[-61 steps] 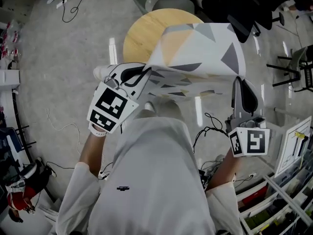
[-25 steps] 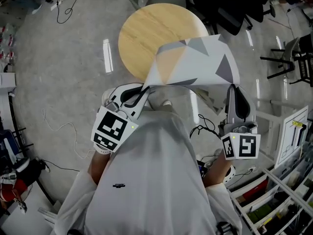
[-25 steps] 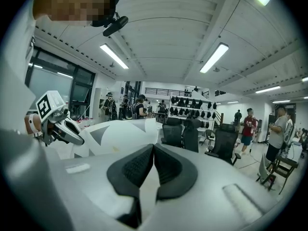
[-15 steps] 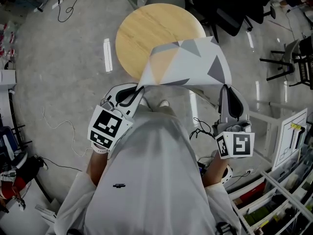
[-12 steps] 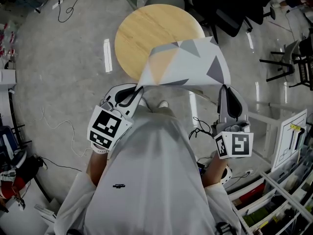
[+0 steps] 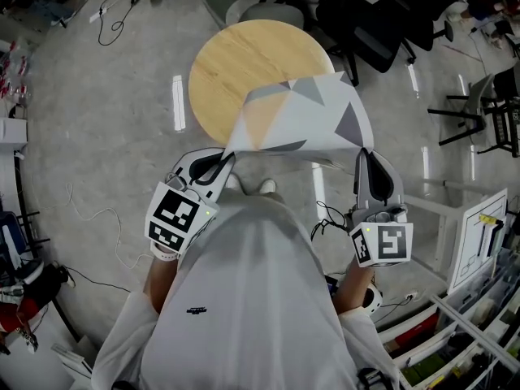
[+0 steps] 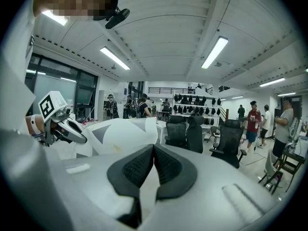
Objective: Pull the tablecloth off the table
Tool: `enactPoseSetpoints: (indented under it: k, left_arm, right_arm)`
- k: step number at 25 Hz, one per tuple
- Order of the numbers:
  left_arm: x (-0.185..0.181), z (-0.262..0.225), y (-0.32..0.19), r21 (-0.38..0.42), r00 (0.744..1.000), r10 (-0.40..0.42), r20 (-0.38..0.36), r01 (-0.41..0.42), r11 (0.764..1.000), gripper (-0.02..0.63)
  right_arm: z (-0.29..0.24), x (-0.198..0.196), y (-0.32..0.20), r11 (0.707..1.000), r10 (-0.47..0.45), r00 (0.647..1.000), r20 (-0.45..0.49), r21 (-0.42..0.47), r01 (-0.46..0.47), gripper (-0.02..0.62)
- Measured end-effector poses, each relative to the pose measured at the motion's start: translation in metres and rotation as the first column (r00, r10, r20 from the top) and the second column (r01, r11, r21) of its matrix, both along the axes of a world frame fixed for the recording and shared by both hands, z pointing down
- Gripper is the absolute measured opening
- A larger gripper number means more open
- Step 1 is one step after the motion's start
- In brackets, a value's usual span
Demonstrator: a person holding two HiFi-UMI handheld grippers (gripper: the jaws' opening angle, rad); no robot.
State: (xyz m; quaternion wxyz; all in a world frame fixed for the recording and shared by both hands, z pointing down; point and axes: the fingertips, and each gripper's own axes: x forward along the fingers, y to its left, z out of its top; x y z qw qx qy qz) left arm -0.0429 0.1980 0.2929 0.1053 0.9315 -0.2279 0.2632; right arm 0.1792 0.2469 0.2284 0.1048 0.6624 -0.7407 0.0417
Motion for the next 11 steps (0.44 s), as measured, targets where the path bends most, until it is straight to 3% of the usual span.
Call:
enactPoseSetpoints:
  k: [11]
  left_arm:
    - [-0.0068, -0.0063, 0.0044, -0.008, 1.0, -0.015, 0.001, 0.015, 1.0, 0.014]
  right_arm:
    - [-0.0085, -0.0054, -0.0018, 1.0, -0.011, 1.0, 0.003, 0.006, 0.011, 0.015]
